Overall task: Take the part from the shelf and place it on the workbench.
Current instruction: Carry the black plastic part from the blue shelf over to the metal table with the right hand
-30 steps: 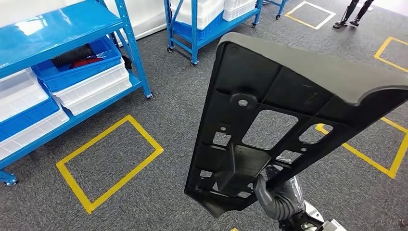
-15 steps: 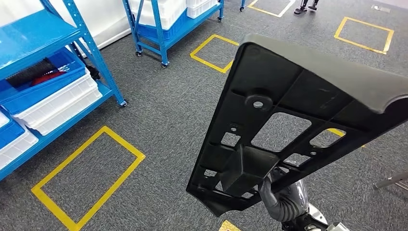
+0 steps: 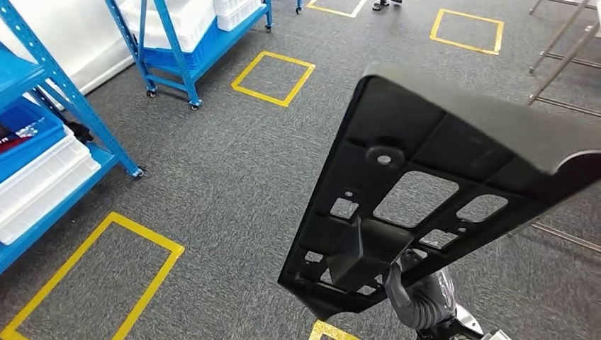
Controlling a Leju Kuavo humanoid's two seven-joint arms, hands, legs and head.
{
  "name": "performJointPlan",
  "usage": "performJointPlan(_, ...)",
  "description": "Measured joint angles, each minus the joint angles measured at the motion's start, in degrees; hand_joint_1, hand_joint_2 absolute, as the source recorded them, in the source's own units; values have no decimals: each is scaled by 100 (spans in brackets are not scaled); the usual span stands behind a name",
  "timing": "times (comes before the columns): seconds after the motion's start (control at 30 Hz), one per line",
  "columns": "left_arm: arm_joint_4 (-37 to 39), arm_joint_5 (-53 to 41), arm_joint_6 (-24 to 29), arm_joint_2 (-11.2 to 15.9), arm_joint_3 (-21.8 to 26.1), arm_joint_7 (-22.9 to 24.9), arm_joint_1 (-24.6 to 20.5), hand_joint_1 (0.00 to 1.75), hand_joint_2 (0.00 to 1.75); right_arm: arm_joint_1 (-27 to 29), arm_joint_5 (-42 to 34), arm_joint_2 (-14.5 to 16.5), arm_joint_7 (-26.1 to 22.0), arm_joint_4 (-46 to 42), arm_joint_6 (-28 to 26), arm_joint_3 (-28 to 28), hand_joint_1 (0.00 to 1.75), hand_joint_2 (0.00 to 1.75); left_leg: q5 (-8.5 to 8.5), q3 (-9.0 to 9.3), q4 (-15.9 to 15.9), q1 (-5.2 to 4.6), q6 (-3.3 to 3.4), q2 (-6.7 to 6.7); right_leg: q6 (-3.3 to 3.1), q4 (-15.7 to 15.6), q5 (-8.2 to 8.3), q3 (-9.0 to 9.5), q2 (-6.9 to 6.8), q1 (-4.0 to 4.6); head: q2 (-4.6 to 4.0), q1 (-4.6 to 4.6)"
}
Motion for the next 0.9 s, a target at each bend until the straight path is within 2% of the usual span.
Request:
performJointPlan(0.03,0,7,0,0,0,-15,-3,0,175,24,12,-6,-14,-1,-1,-1,175,175,24,28,-48,12,35,70,31,105,-67,-49,-122,10,0,0)
performJointPlan(0.1,0,19,-5,-1,1,-28,4,0,175,52,45,-10,-40,0,-4,3,175,175,44,65,-102,11,78,219,84,644,-362,-313,-460,6,0,0)
performJointPlan(0.13,0,28,-8,-1,1,-22,14,0,175,64,65,-9,-52,1,-7,6,175,175,37,67,-103,2,88,295,113,1025,-534,-509,-560,-12,0,0)
performJointPlan(0.17,0,34,-11,1,2,-9,23,0,175,83,89,-9,-58,1,-10,13,175,175,26,68,-100,-5,85,372,140,1345,-643,-678,-605,-35,0,0)
performJointPlan(0.2,0,40,-13,2,2,6,29,0,175,105,114,-7,-62,2,-14,21,175,175,13,73,-97,-8,80,448,162,1507,-657,-767,-631,-57,0,0)
performJointPlan(0.23,0,45,-14,3,2,21,30,0,175,124,141,-4,-63,1,-18,29,175,175,-3,84,-95,-9,69,521,178,1448,-565,-739,-654,-76,0,0)
performJointPlan(0.27,0,45,-14,4,2,33,29,0,175,140,172,0,-64,1,-22,35,175,175,-22,105,-93,-7,54,585,188,1167,-390,-589,-699,-91,0,0)
performJointPlan(0.3,0,44,-15,4,2,38,27,0,175,153,198,5,-66,-1,-25,38,175,175,-45,133,-90,-9,30,640,187,755,-200,-361,-808,-96,0,0)
performJointPlan(0.37,0,35,-16,13,2,50,26,0,175,167,239,26,-70,-7,-29,39,175,175,-101,179,-78,-36,-32,732,128,123,-2,-14,-1047,-60,0,0)
performJointPlan(0.4,0,23,-16,20,2,69,25,0,175,173,251,40,-72,-12,-33,39,175,175,-126,200,-74,-51,-65,778,86,-2,5,49,-1110,-39,0,0)
performJointPlan(0.47,0,-6,-25,34,1,132,19,0,175,190,273,80,-74,-21,-42,39,175,175,-166,238,-76,-57,-122,884,2,-17,-17,35,-1011,-14,0,0)
performJointPlan(0.5,-1,-16,-31,42,-1,173,13,0,175,199,287,100,-69,-25,-41,38,175,175,-200,251,-54,-44,-154,873,-33,-26,-15,35,-947,-18,0,0)
performJointPlan(0.53,-1,-17,-41,49,-3,203,9,0,175,197,303,120,-62,-29,-34,39,175,175,-276,223,37,-30,-180,791,-72,-37,-10,39,-883,-23,0,0)
performJointPlan(0.57,-2,-11,-49,55,-3,226,9,0,175,186,317,141,-45,-32,-18,43,175,175,-409,133,249,-15,-199,661,-111,-50,-4,45,-822,-33,0,0)
performJointPlan(0.63,-2,29,-56,65,3,214,20,0,175,151,344,172,3,-36,15,51,175,175,-776,-237,1008,-4,-205,398,-161,-53,-5,49,-693,-21,0,0)
performJointPlan(0.67,-2,59,-55,68,7,182,17,0,175,133,357,183,33,-36,32,55,175,175,-913,-439,1398,-3,-203,348,-173,-48,-8,50,-624,-9,0,0)
performJointPlan(0.7,-2,89,-51,69,12,137,12,0,175,112,368,188,63,-36,49,56,175,175,-947,-579,1644,-4,-198,327,-178,-42,-11,54,-550,1,0,0)
performJointPlan(0.73,-2,117,-45,69,18,86,5,0,175,85,376,192,93,-36,75,56,175,175,-859,-622,1671,-3,-189,319,-180,-32,-15,60,-472,9,0,0)
performJointPlan(0.77,-2,146,-37,69,25,36,1,0,175,52,380,196,118,-36,111,57,175,175,-660,-556,1459,-2,-174,303,-177,-20,-19,69,-388,12,0,0)
performJointPlan(0.8,-2,169,-27,68,34,-11,5,0,175,17,377,200,137,-36,155,60,175,175,-407,-421,1088,2,-155,231,-169,-7,-26,73,-305,10,0,0)
performJointPlan(0.83,-2,193,-21,68,45,-54,12,0,175,-20,370,203,150,-33,194,67,175,175,-216,-284,712,6,-134,105,-152,13,-32,66,-229,15,0,0)
performJointPlan(0.87,-2,212,-16,66,57,-95,18,0,175,-59,362,206,158,-30,226,76,175,175,-98,-175,398,11,-117,-12,-127,35,-34,44,-157,13,0,0)
performJointPlan(0.9,-2,227,-14,61,69,-135,19,0,175,-95,353,210,165,-26,255,86,175,175,-59,-123,223,9,-102,-105,-94,46,-26,14,-101,7,0,0)
